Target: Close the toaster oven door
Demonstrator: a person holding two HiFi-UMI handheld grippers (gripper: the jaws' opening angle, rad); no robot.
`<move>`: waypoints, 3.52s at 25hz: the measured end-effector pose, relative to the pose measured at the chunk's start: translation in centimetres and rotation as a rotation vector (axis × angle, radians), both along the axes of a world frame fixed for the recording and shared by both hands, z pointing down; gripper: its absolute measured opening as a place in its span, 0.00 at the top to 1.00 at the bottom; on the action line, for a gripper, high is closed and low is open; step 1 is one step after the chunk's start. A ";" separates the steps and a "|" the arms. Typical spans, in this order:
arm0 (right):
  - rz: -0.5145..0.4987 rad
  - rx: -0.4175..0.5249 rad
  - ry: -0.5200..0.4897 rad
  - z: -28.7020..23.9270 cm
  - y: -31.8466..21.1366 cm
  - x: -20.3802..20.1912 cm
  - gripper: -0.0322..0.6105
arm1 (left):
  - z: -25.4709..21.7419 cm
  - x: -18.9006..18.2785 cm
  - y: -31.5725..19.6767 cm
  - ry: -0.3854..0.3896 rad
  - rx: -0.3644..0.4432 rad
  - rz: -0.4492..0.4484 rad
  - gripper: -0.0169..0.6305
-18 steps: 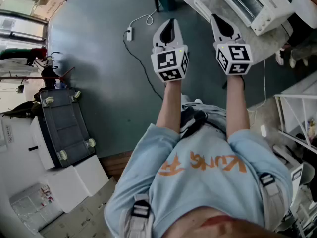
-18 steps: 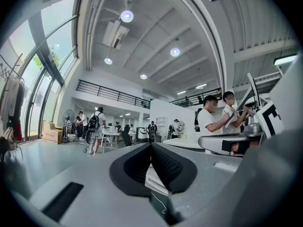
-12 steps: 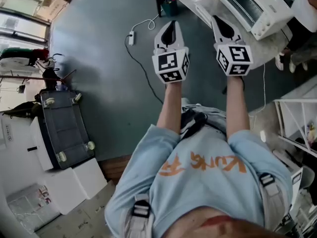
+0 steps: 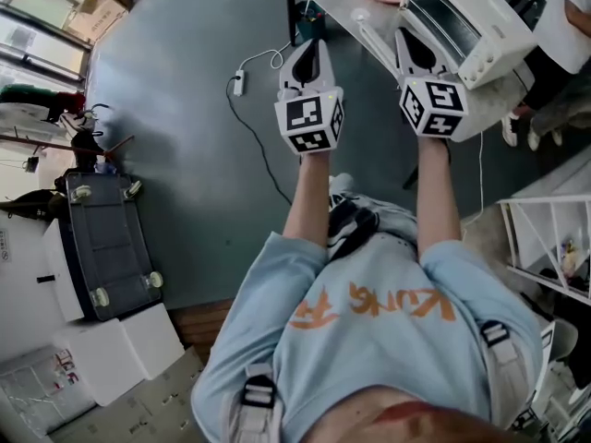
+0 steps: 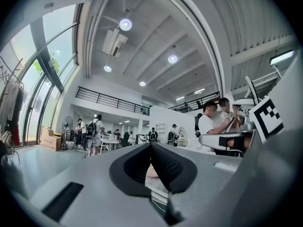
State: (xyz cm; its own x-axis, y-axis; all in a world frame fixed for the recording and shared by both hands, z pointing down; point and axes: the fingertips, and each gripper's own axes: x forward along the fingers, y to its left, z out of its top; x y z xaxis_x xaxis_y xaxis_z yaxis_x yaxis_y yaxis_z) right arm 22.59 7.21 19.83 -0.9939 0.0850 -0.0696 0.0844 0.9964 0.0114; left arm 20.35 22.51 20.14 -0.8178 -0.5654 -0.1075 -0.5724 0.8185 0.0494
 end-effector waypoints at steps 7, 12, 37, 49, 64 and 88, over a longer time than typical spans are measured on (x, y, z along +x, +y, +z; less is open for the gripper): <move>-0.001 -0.008 -0.031 -0.9 -1.4 -2.2 0.95 | -0.7 -2.7 -0.5 -0.017 -0.002 -0.003 0.97; 0.017 0.007 -0.037 -0.9 -2.5 -6.3 0.95 | -0.3 -7.7 -1.2 -0.012 -0.002 0.010 0.97; 0.239 0.044 0.202 10.5 -11.7 -36.2 0.95 | 14.7 -40.4 -13.5 0.286 -0.166 0.310 0.97; 0.465 0.012 0.285 13.3 -21.1 -33.6 0.95 | 16.6 -39.5 -25.1 0.241 -0.281 0.629 0.97; 0.659 -0.121 0.485 22.2 -23.2 -21.1 0.95 | 23.7 -27.9 -30.7 0.214 -0.554 1.058 0.97; 0.461 0.039 1.021 35.2 -9.7 -14.4 0.95 | 35.7 -21.2 -23.5 -0.172 -1.145 1.469 0.97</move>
